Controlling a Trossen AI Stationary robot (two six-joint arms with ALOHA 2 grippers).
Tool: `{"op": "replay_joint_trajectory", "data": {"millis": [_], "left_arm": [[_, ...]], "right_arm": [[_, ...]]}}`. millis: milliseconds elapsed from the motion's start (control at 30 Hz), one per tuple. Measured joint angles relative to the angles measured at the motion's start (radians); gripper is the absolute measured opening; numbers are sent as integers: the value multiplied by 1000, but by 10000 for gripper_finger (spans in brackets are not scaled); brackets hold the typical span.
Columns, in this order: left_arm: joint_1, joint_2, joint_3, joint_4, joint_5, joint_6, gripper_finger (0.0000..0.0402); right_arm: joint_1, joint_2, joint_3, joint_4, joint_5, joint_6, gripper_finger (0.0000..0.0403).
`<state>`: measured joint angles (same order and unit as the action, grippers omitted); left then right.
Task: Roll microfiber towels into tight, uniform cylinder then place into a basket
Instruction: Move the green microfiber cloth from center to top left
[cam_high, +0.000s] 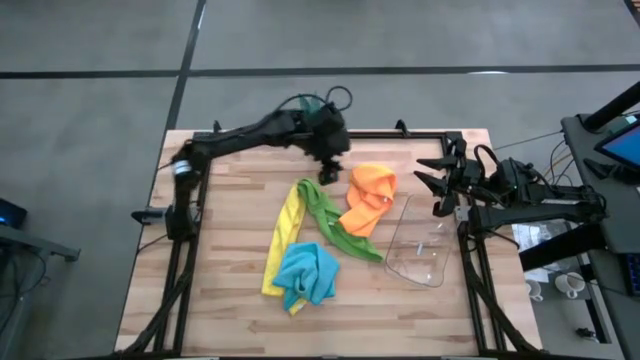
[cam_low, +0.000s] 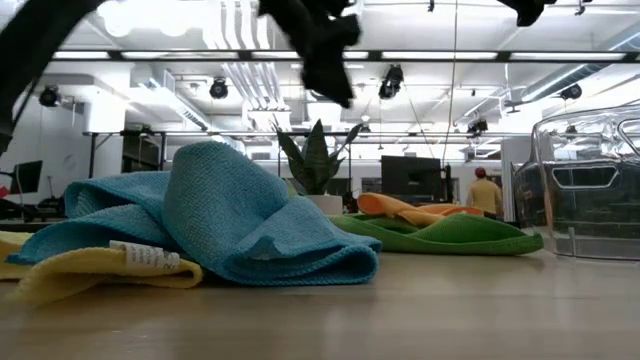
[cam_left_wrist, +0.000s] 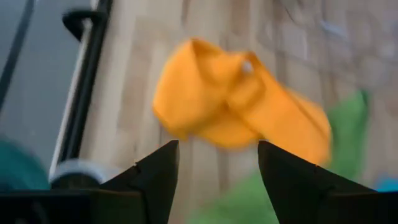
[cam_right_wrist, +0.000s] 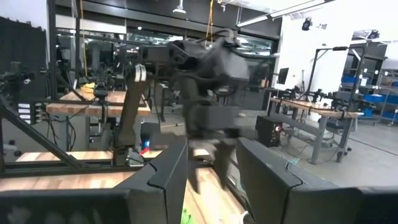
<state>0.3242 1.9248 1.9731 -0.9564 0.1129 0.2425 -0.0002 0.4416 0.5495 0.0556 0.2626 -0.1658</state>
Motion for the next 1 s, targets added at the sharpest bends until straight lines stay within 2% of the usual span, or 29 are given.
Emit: {"op": "replay_joint_trajectory", "data": {"millis": [200, 333, 433, 533, 633, 667, 733, 1000], "left_arm": [[-67, -150, -382, 156, 5, 41, 198], [-113, -169, -631, 384, -5, 112, 186], [-122, -162, -750, 586, -18, 134, 154], [-117, -143, -815, 716, -22, 134, 97], [-110, -127, -828, 737, 8, 132, 25], [-110, -119, -827, 742, 27, 132, 13], [-112, -95, -827, 745, 58, 130, 9], [-111, 16, -825, 739, 70, 106, 0]], "right_arm": [[0, 0, 0, 0, 0, -2, 134], [0, 0, 0, -1, 0, -9, 133], [0, 0, 0, -1, 0, -10, 130], [0, 0, 0, -2, 0, -10, 130], [0, 0, 0, -2, 0, -10, 132], [0, 0, 0, -1, 0, -10, 132], [0, 0, 0, -1, 0, -10, 131], [0, 0, 0, 0, 0, 11, 128]]}}
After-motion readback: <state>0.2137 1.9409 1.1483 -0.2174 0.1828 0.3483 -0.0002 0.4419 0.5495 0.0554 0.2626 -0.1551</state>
